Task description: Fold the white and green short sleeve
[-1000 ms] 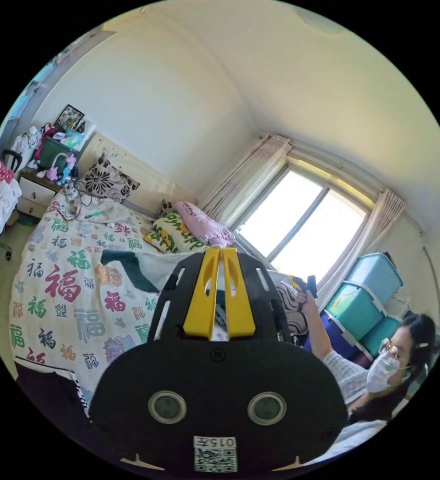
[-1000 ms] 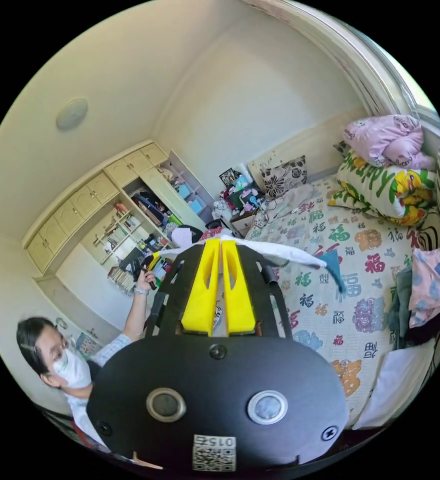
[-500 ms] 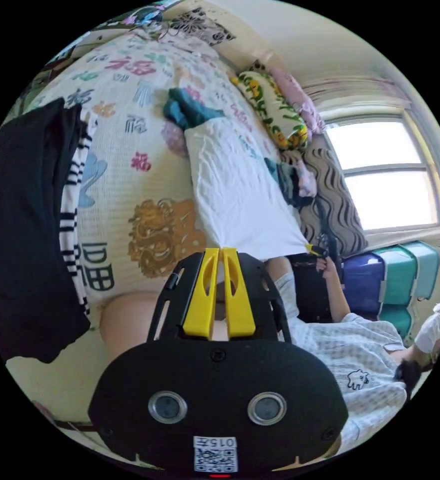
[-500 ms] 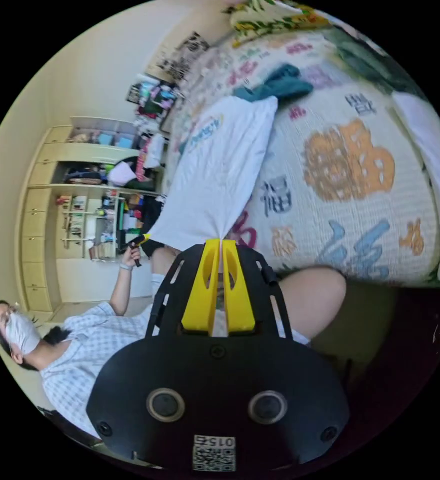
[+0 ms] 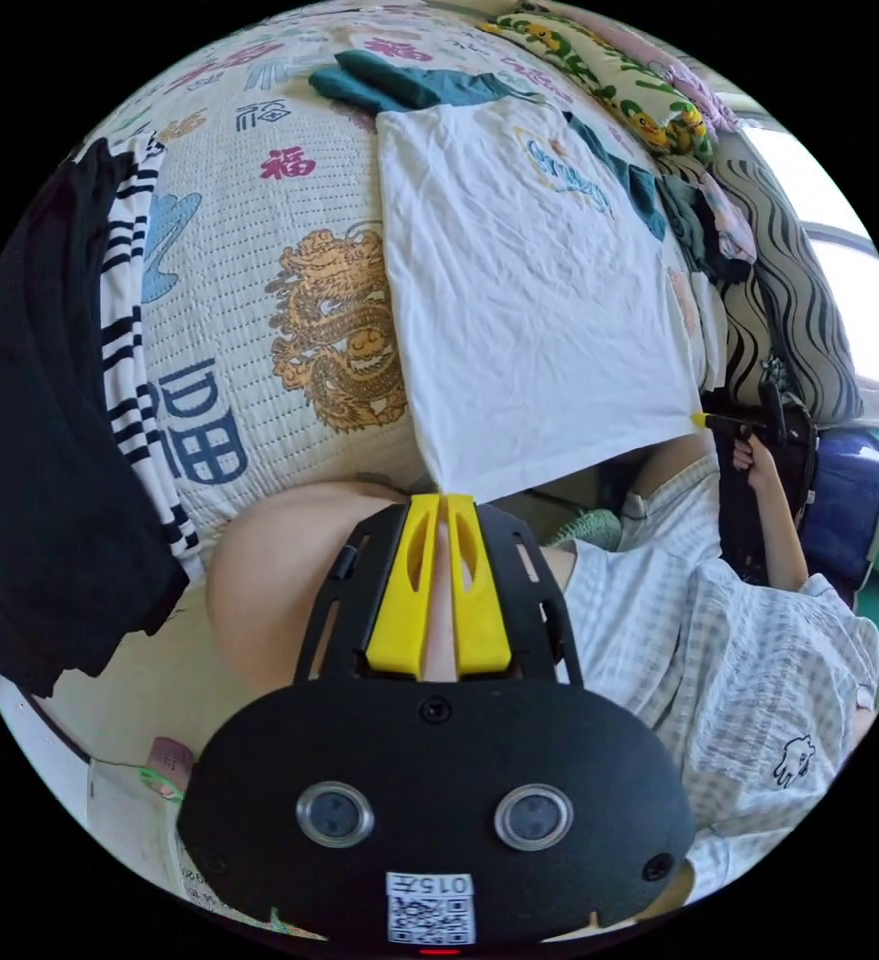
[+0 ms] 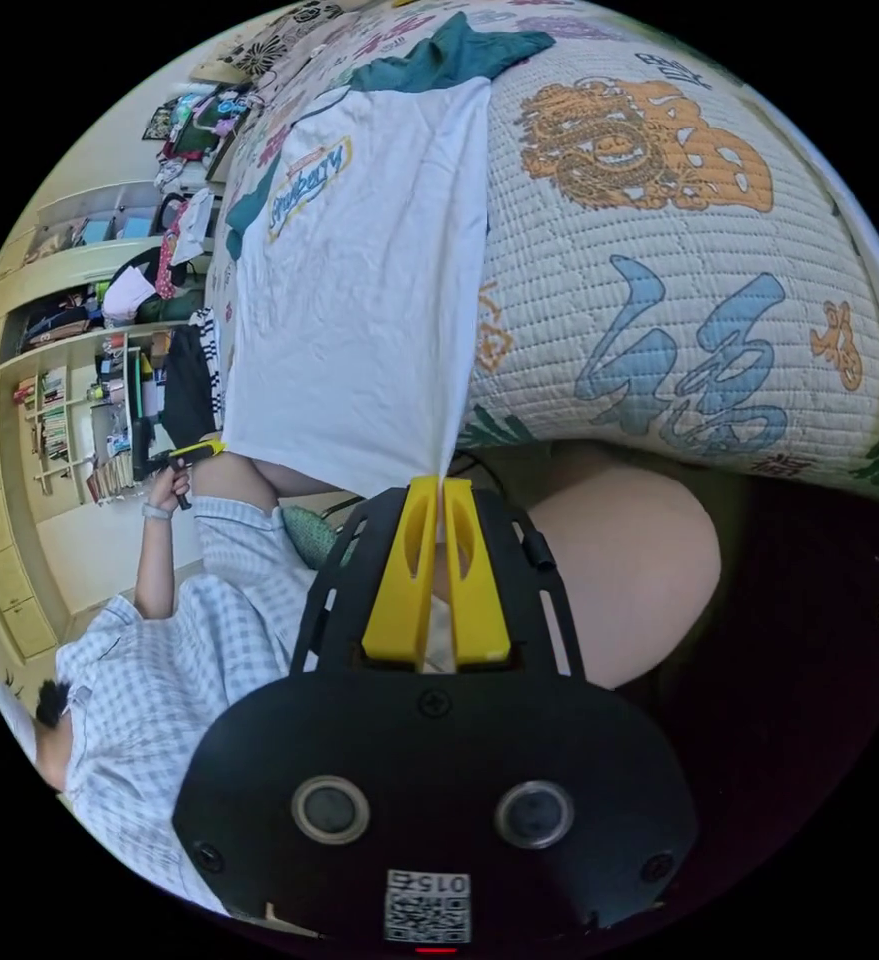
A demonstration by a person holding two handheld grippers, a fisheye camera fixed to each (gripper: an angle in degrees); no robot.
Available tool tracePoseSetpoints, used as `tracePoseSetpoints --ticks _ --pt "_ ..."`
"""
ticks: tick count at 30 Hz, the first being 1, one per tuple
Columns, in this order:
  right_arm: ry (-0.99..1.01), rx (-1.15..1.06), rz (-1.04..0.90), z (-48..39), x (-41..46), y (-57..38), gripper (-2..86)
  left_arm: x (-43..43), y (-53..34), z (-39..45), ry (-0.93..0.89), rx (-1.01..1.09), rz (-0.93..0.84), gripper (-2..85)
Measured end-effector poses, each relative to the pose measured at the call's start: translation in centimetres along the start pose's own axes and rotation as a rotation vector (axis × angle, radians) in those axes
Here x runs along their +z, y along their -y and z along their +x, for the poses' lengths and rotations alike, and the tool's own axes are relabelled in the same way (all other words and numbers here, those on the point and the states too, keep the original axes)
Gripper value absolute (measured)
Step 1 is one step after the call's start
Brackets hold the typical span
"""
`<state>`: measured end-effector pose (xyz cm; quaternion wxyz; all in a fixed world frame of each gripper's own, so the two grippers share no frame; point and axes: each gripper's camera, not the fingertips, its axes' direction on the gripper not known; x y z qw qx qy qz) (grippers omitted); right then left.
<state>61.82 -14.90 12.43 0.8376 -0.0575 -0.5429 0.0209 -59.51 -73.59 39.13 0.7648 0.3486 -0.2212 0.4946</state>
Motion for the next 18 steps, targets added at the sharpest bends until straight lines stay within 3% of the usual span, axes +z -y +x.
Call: tracePoseSetpoints --ticks 5,12,18 --pt "-0.112 0.028 -0.004 1.7 -1.4 -0.1 0.0 5.0 -2.2 -2.7 0.101 0.000 -0.072 5.6" --pt "-0.163 -0.032 0.083 1.2 -4.3 2.0 0.0 10.9 -3.4 -4.5 0.050 0.036 0.065 7.5" --pt "-0.198 -0.017 -0.058 2.6 -3.4 5.4 -0.5 22.8 -2.3 -8.0 0.085 0.004 0.008 5.9"
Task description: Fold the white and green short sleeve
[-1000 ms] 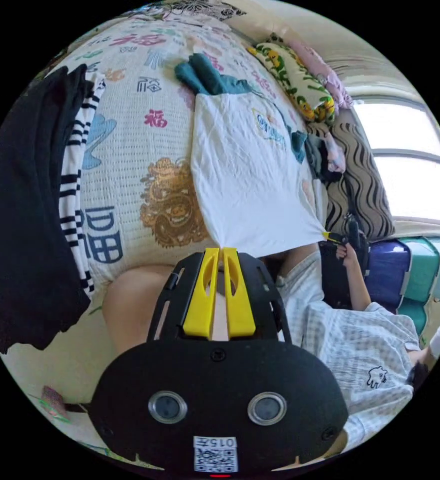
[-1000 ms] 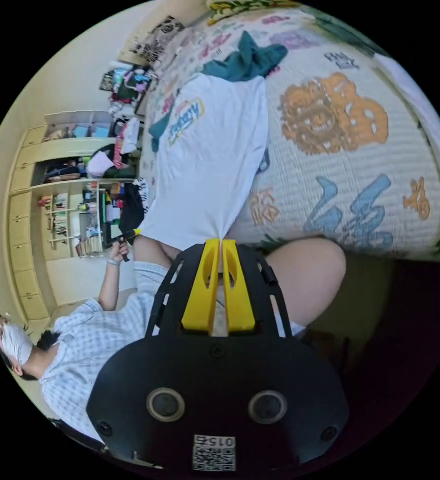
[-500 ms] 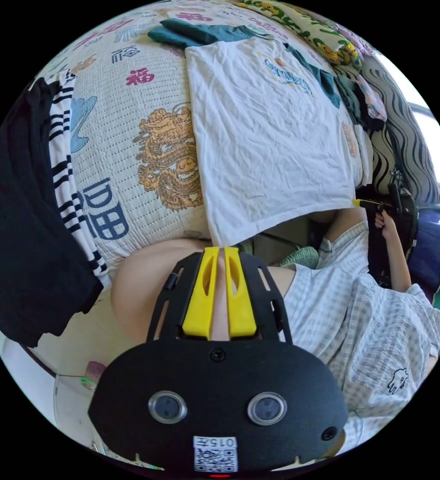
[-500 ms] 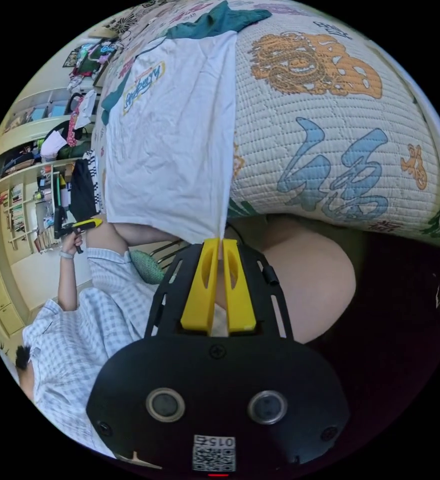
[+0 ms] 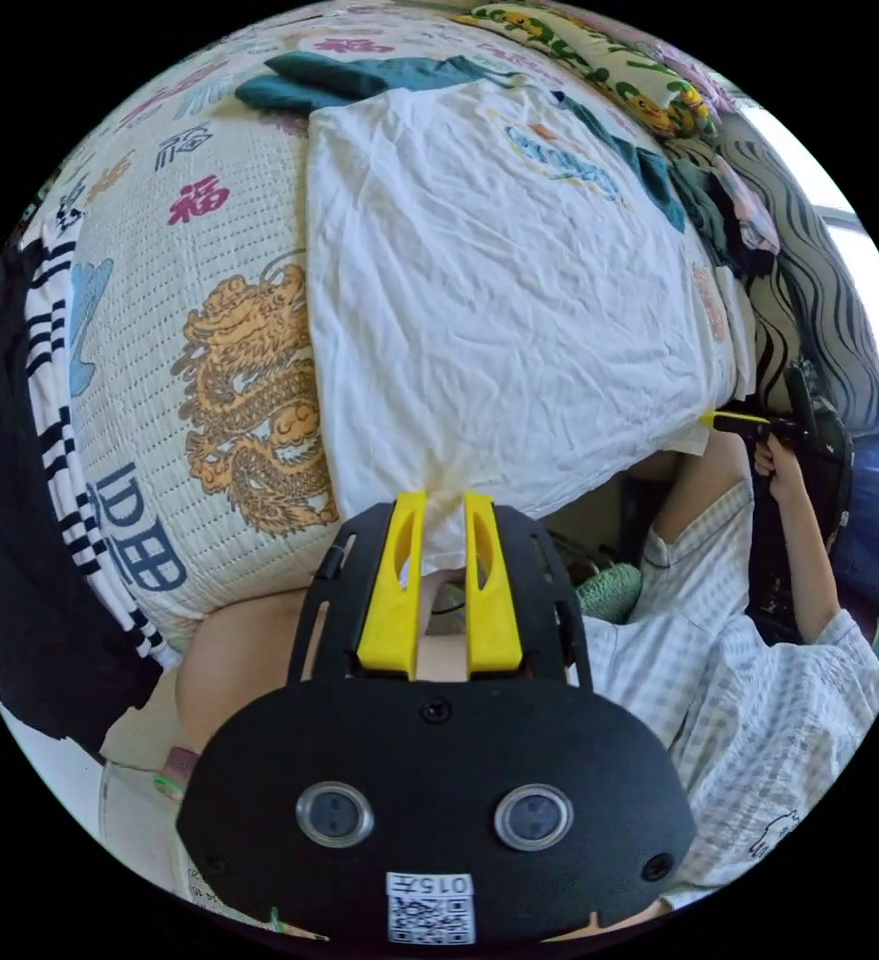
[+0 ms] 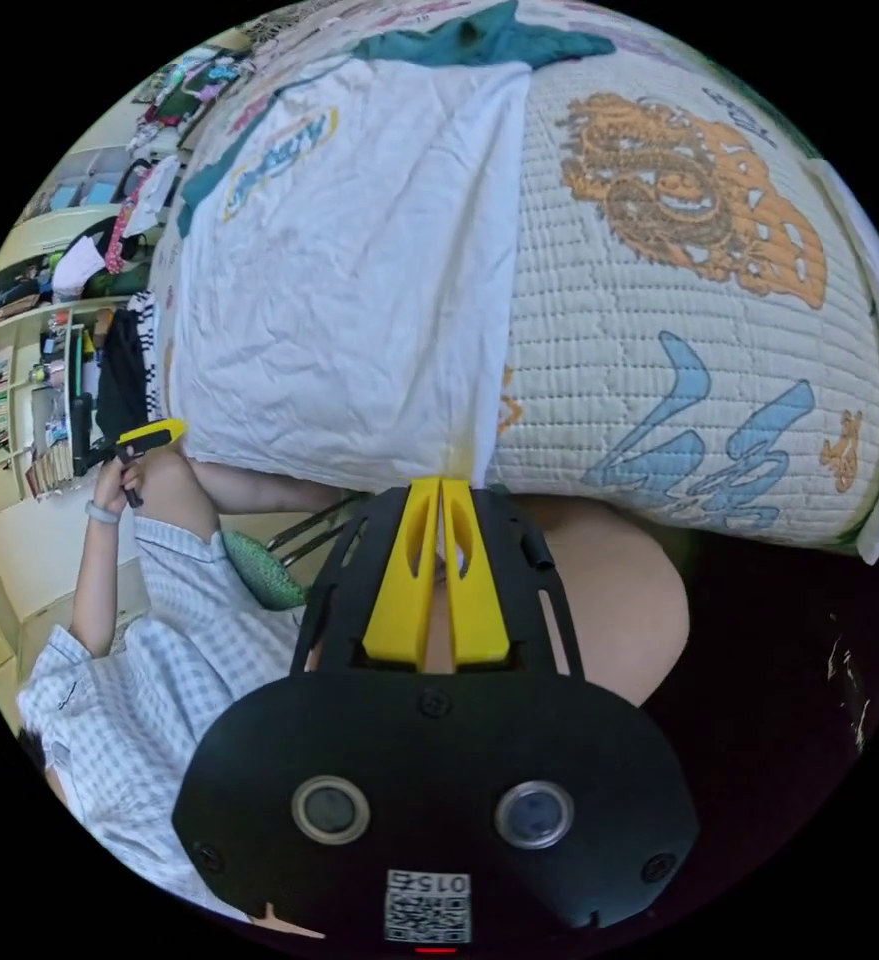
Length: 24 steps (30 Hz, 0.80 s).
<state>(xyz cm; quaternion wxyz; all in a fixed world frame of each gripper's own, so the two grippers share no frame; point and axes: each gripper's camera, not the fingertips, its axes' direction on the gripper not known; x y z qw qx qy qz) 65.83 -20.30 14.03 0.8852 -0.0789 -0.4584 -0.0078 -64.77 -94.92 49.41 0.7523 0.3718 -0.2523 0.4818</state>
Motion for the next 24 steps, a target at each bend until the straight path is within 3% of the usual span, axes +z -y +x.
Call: tracePoseSetpoints --ticks 3,9,11,17,24 --pt "0.019 -0.036 -0.017 1.0 -1.3 -0.3 -0.4 2.5 -1.4 -2.5 -0.033 -0.020 -0.015 5.2" --pt "0.156 -0.054 0.308 6.5 -12.3 -1.4 0.1 1.8 -2.0 -3.2 0.010 0.072 0.031 6.6" --pt "0.241 -0.029 0.470 10.0 -17.2 0.2 1.1 0.0 1.5 -0.5 0.017 0.166 0.121 7.7" --pt "0.392 0.100 0.702 17.4 -24.8 7.3 6.0 0.0 16.8 12.1 -0.021 0.466 0.256 9.3" --pt "0.475 0.180 0.685 23.4 -27.6 14.9 7.7 8.4 33.3 22.1 -0.054 0.521 0.254 10.4"
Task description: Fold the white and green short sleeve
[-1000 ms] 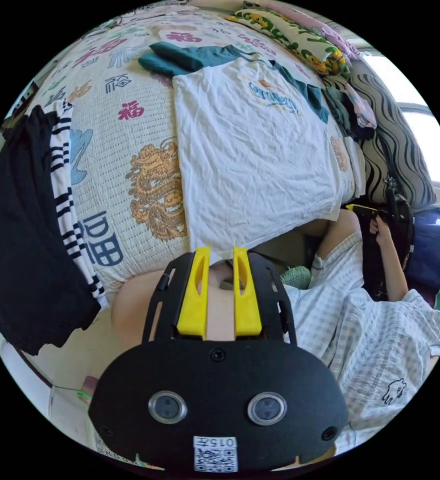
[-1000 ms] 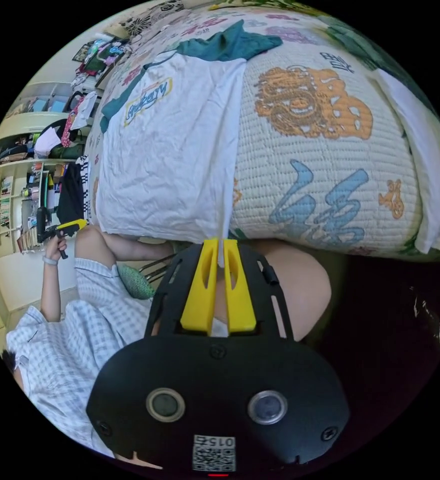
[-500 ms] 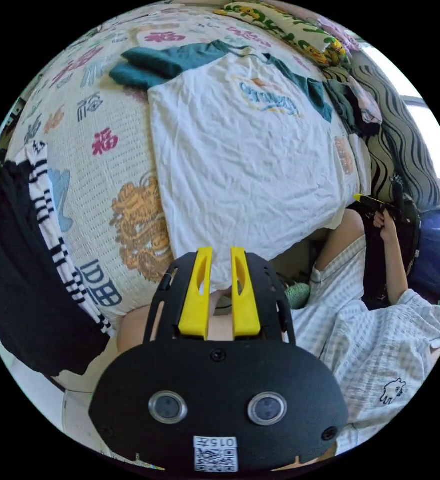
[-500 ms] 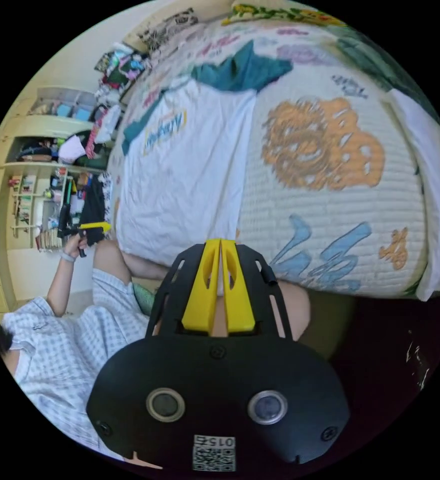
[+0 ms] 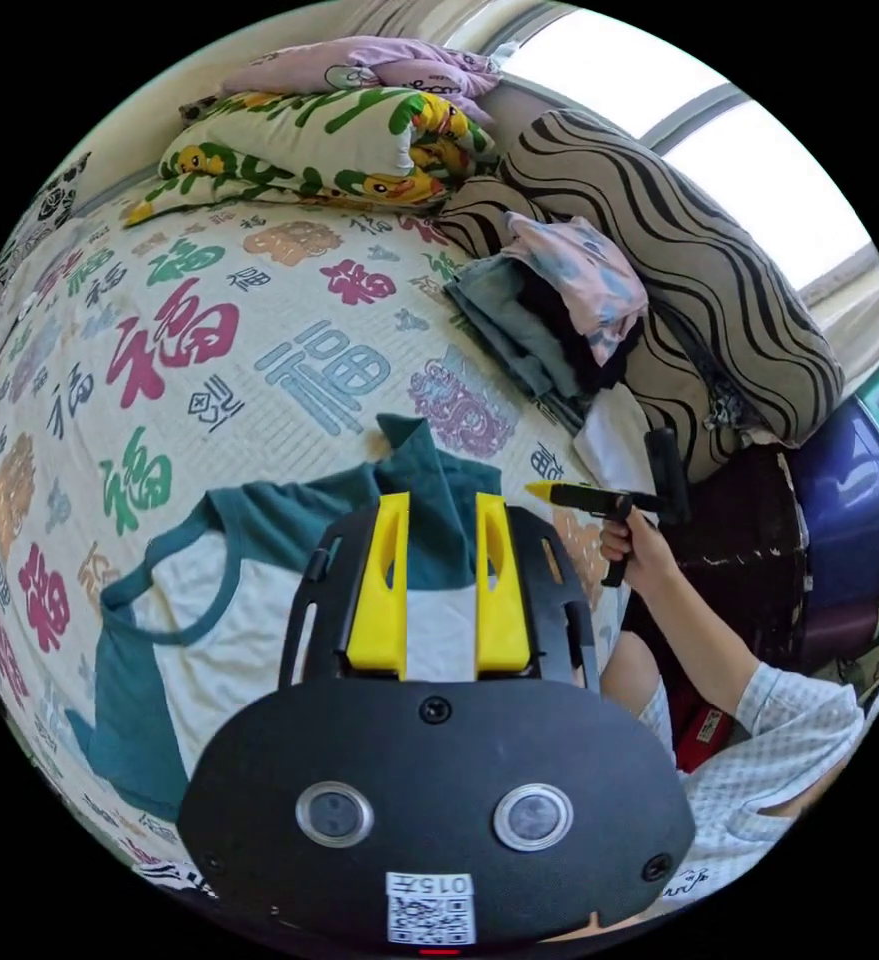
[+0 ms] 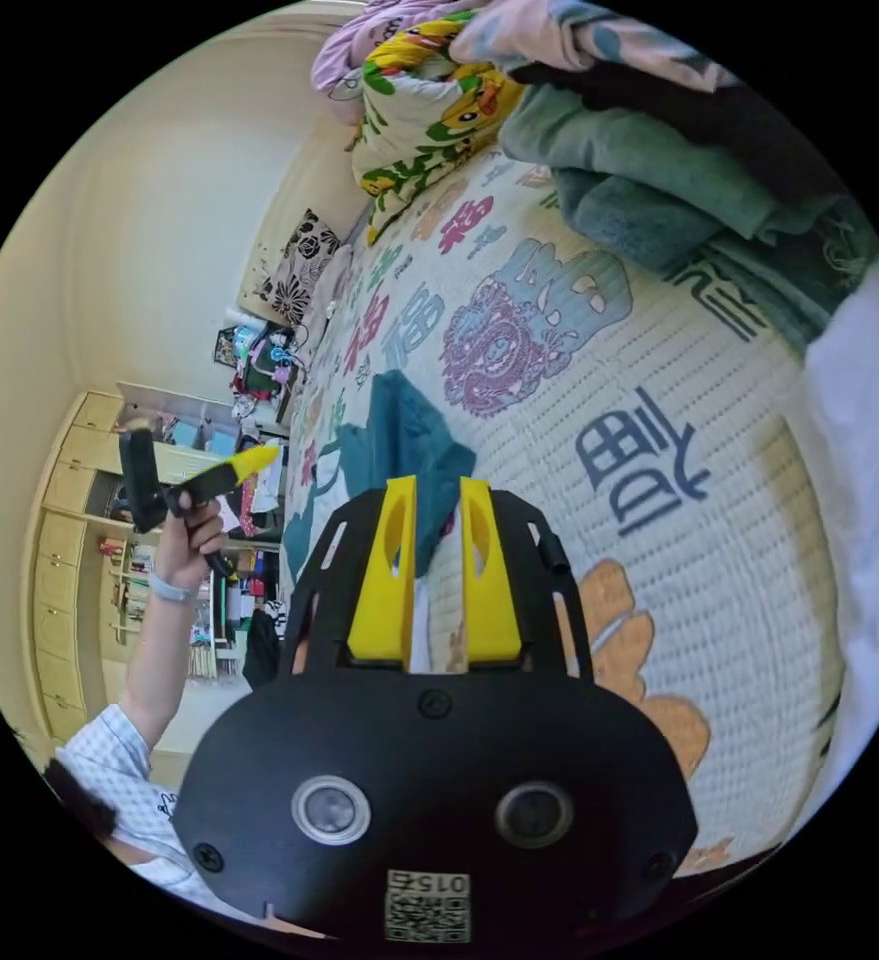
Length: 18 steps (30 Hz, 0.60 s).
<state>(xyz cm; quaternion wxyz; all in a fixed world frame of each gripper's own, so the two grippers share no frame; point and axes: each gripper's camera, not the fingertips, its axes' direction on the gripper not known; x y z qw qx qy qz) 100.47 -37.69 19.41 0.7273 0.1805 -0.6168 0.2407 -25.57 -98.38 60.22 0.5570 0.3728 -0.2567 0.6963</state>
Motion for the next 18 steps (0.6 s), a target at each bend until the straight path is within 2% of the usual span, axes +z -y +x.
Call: tracePoseSetpoints --ticks 4,6,10,13,16,18 --pt "0.012 0.000 -0.035 1.6 0.9 3.1 7.5 8.6 3.9 -0.5 0.100 -0.018 -0.057 11.9" --pt "0.025 -0.011 -0.028 2.0 0.7 4.0 6.2 11.8 4.2 -1.1 0.085 -0.020 -0.105 11.9" --pt "0.150 -0.055 -0.085 2.6 0.1 5.6 1.3 15.5 3.3 -1.9 0.141 -0.009 -0.205 6.0" --pt "0.134 -0.099 0.033 2.3 -3.0 4.8 0.2 13.2 2.1 -2.0 0.008 0.025 -0.092 0.9" --pt "0.147 -0.100 0.155 2.7 -6.5 3.2 -0.2 10.7 1.3 -1.7 -0.191 0.100 0.052 0.0" --pt "0.122 -0.100 0.178 3.1 -7.4 2.3 -0.2 10.6 1.0 -1.7 -0.250 0.107 0.071 0.1"
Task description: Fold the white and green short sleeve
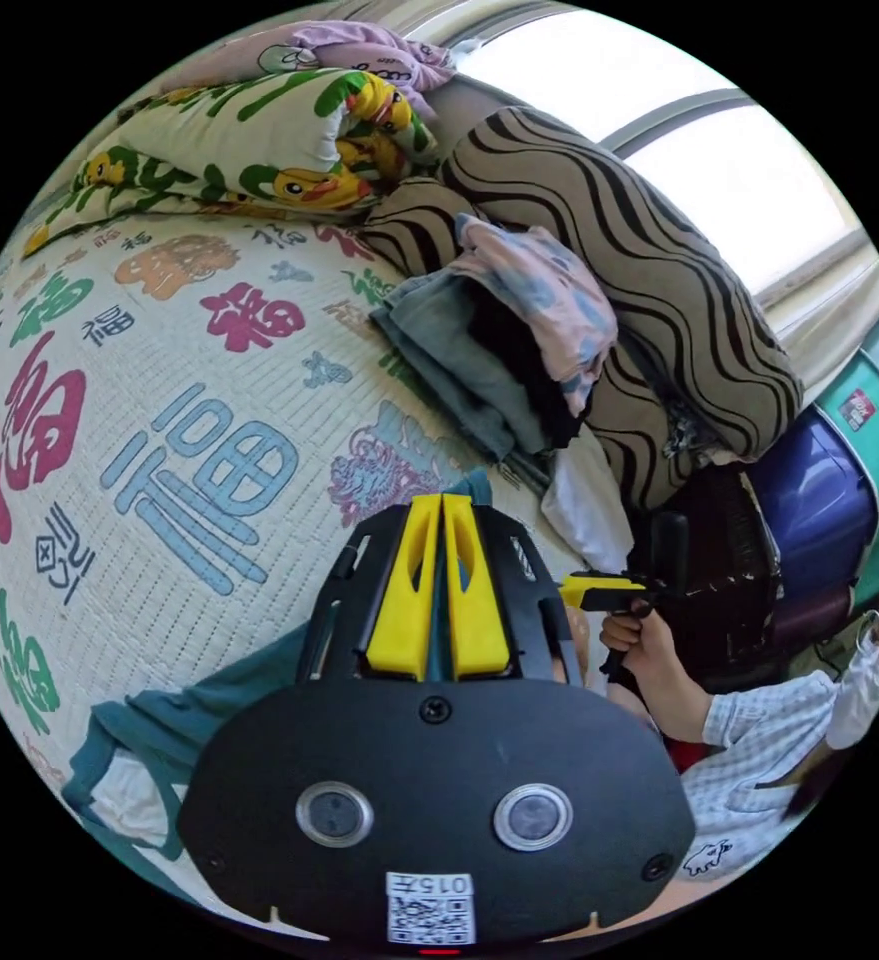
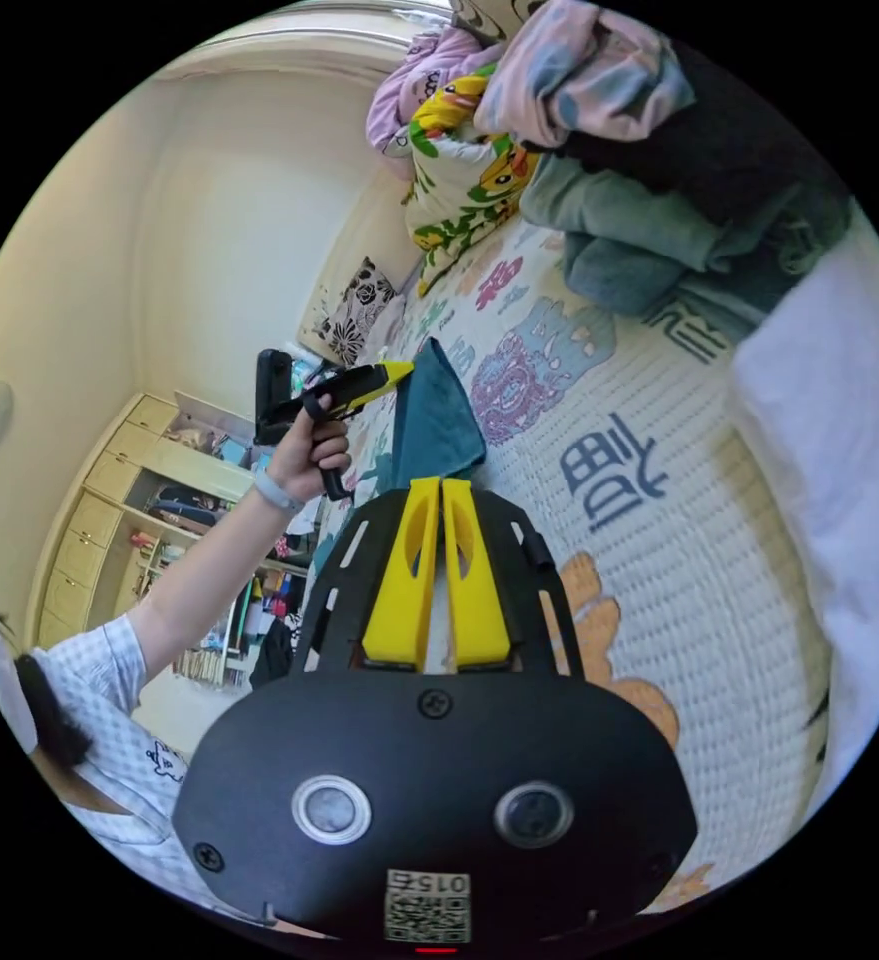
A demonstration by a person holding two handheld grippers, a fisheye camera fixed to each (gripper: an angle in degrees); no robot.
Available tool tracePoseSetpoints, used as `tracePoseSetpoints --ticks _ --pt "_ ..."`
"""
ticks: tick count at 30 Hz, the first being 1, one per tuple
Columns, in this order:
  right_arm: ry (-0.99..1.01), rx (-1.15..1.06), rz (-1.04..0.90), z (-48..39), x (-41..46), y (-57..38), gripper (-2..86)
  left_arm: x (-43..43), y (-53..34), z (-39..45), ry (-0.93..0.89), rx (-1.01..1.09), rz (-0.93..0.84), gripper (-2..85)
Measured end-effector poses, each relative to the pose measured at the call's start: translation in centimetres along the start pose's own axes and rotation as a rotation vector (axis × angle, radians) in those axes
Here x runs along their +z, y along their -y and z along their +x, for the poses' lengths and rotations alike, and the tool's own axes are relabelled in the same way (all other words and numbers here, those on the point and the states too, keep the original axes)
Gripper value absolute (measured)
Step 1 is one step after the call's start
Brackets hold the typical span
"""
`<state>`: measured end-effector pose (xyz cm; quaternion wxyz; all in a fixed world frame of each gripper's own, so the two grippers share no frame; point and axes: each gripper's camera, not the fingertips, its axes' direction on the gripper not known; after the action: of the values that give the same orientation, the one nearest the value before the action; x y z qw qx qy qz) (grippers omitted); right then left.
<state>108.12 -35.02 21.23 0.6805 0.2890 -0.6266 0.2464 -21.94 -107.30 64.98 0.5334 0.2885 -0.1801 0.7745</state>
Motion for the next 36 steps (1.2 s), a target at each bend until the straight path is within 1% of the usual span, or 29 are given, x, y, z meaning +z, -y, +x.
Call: tracePoseSetpoints --ticks 3,5,7,10,12,15,16,18,20,22,24,26,28,31,33,35,36 --pt "-0.065 0.021 0.020 1.0 -0.3 -1.4 -0.2 1.8 -1.2 -0.6 -0.070 -0.049 0.007 2.8" --pt "-0.090 0.068 0.022 2.4 0.6 -2.5 -0.1 3.8 -3.1 -1.7 -0.122 -0.178 0.059 8.6" --pt "-0.086 0.106 0.009 3.6 1.6 -3.2 0.0 4.4 -4.2 -1.9 -0.126 -0.230 0.098 10.4" --pt "-0.088 0.123 0.003 4.7 2.8 -3.9 0.8 1.8 -5.6 -0.3 -0.063 -0.215 0.177 10.3" --pt "-0.104 0.108 0.024 4.9 3.1 -4.1 1.8 -0.8 -6.7 1.1 -0.055 -0.174 0.186 9.9" --pt "-0.090 0.105 0.013 5.7 4.8 -3.8 5.9 -5.6 -10.9 5.0 -0.040 -0.079 0.128 9.7" --pt "-0.071 0.111 -0.010 6.2 6.0 -3.5 7.7 -7.0 -13.5 7.2 -0.014 -0.045 0.087 9.6" --pt "-0.040 0.093 -0.039 6.6 8.0 -2.8 7.8 -8.0 -17.6 11.2 0.047 0.019 0.029 9.5" --pt "-0.097 0.079 -0.100 7.0 11.2 -1.8 4.6 -6.9 -21.6 15.6 0.095 0.060 -0.060 9.3" --pt "-0.163 0.076 -0.131 7.2 13.0 -1.4 1.5 -5.1 -22.9 17.7 0.063 0.058 -0.129 9.2" --pt "-0.200 0.062 -0.122 7.1 13.9 -1.5 0.5 -3.1 -23.3 19.2 0.068 0.043 -0.190 8.9" --pt "-0.253 0.053 -0.128 7.5 15.3 -2.0 0.1 -3.9 -23.2 20.7 0.122 0.010 -0.118 7.0" --pt "-0.290 0.061 -0.158 8.2 16.9 -2.6 0.1 -4.7 -22.6 21.3 0.070 0.000 -0.130 6.7" --pt "-0.349 0.060 -0.169 8.8 19.5 -3.9 0.5 -8.8 -21.7 22.1 0.024 0.018 -0.121 8.0" --pt "-0.414 0.056 -0.124 8.8 20.4 -5.1 1.3 -13.5 -21.9 21.8 -0.032 0.001 -0.051 8.9" --pt "-0.455 0.027 -0.080 8.4 21.9 -6.8 2.8 -22.0 -23.8 20.5 -0.044 -0.058 0.111 9.3" --pt "-0.466 0.012 -0.079 8.2 22.5 -7.2 3.1 -24.4 -24.5 20.0 -0.040 -0.081 0.152 9.4"
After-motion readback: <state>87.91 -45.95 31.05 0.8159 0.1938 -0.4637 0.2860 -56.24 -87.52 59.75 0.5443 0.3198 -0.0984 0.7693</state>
